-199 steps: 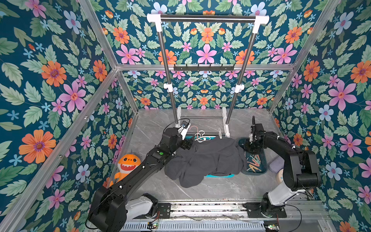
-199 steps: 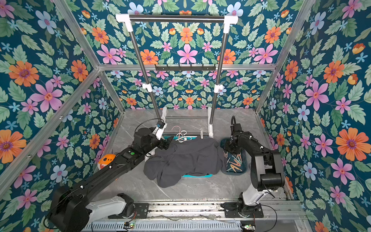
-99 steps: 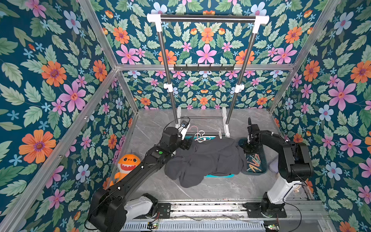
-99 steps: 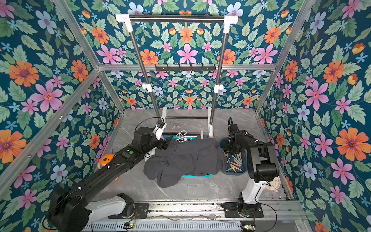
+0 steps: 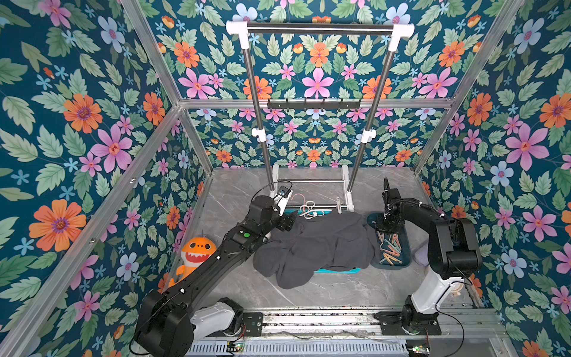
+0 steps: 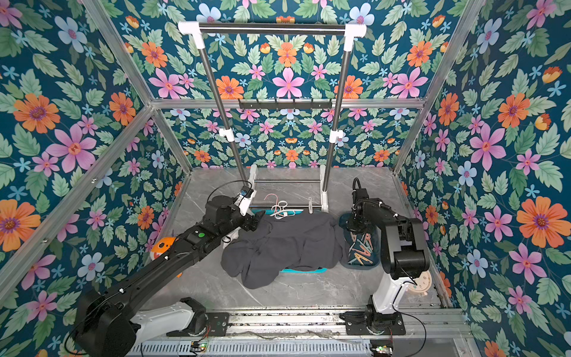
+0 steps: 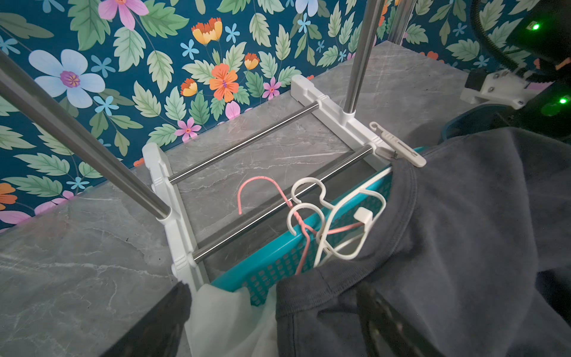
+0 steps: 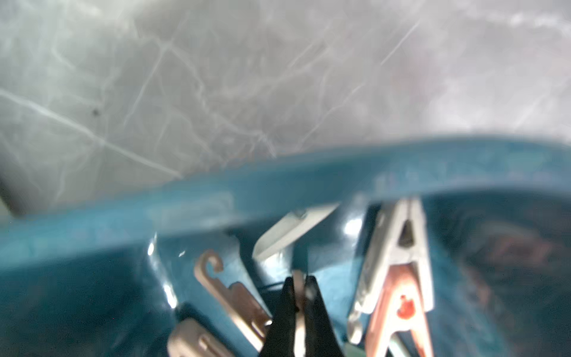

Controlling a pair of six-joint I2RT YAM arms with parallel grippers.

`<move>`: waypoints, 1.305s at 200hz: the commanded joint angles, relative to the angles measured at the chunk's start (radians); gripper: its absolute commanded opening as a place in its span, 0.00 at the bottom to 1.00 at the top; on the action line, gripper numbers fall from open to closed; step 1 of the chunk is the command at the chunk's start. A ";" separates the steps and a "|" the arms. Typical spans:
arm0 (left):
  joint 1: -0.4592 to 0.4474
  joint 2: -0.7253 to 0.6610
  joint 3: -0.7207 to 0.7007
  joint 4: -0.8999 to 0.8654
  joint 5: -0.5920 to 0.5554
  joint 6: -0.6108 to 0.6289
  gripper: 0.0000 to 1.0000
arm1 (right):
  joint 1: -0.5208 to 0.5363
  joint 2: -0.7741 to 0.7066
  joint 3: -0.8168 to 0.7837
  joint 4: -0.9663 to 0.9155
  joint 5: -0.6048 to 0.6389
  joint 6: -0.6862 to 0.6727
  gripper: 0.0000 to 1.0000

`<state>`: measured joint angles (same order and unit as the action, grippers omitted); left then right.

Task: Use clothespins to secure the t-shirt on both sides of the hanger
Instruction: Open the clothespin.

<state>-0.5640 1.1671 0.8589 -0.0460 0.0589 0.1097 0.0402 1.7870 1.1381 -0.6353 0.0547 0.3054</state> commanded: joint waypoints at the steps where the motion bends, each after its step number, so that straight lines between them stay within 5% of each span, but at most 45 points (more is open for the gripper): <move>1: 0.001 -0.001 0.005 -0.003 0.001 0.011 0.86 | 0.001 0.000 0.005 -0.024 0.003 -0.028 0.15; 57: 0.001 0.010 0.037 -0.025 -0.013 0.013 0.86 | 0.001 -0.069 -0.028 -0.019 -0.057 -0.047 0.50; 103: 0.011 -0.001 0.041 -0.051 -0.025 0.000 0.85 | 0.001 -0.034 -0.018 -0.010 -0.107 -0.076 0.56; 154: 0.021 -0.013 0.034 -0.072 -0.024 -0.021 0.84 | 0.009 -0.001 -0.002 0.020 -0.107 -0.085 0.52; 202: 0.045 -0.031 0.018 -0.081 -0.021 -0.049 0.84 | 0.024 0.039 0.023 -0.002 -0.089 -0.080 0.38; 238: 0.077 -0.018 0.028 -0.109 0.009 -0.069 0.82 | 0.027 0.037 0.014 -0.022 -0.084 -0.092 0.47; 261: 0.081 -0.004 0.032 -0.102 0.029 -0.070 0.82 | 0.027 0.031 0.004 -0.021 -0.067 -0.089 0.43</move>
<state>-0.4850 1.1534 0.8818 -0.1356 0.0555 0.0540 0.0647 1.8221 1.1522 -0.6277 -0.0372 0.2253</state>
